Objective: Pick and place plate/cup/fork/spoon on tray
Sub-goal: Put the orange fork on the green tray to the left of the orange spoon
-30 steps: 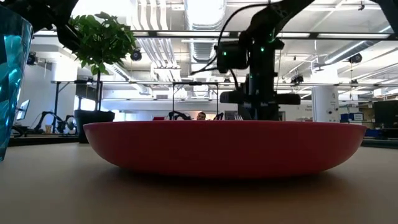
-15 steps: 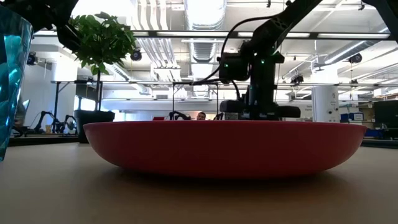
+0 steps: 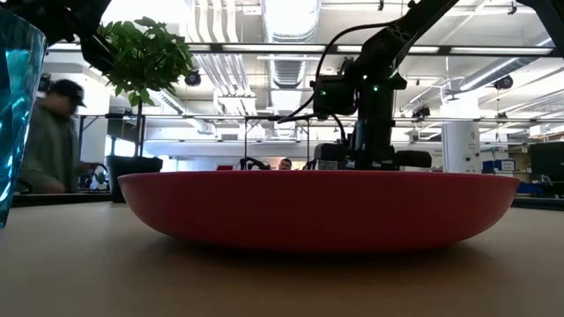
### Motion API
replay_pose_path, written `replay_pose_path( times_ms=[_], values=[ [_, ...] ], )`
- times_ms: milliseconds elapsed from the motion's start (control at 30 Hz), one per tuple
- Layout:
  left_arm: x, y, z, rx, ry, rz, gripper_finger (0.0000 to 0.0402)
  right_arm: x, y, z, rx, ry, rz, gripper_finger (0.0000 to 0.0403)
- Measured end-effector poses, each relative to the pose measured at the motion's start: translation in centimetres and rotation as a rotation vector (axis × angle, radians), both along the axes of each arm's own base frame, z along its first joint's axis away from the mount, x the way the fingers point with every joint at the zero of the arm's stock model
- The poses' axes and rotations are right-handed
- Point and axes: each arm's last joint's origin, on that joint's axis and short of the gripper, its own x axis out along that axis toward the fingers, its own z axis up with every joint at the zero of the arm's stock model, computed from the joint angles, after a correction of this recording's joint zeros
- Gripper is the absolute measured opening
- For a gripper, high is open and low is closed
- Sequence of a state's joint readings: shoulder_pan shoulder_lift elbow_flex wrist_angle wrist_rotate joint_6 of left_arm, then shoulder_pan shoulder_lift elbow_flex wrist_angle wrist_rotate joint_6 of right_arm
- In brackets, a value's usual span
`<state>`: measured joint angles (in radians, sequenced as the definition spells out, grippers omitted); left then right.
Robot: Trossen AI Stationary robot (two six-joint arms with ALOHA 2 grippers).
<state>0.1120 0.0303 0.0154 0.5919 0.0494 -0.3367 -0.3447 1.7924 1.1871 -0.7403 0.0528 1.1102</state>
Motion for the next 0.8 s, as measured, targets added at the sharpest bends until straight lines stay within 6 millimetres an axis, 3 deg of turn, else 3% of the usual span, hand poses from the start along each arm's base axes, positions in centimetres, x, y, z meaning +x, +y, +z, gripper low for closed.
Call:
replay_pose_path(
  times_ms=[500, 800],
  values=[
    [0.0, 0.0, 0.0, -0.001, 0.0, 0.0, 0.0, -0.03, -0.04, -0.04, -0.017, 0.006, -0.024, 0.0009],
    [0.0, 0.0, 0.0, 0.0, 0.0, -0.001, 0.0, 0.1, -0.03, -0.07, -0.028, -0.004, -0.017, 0.005]
  ],
)
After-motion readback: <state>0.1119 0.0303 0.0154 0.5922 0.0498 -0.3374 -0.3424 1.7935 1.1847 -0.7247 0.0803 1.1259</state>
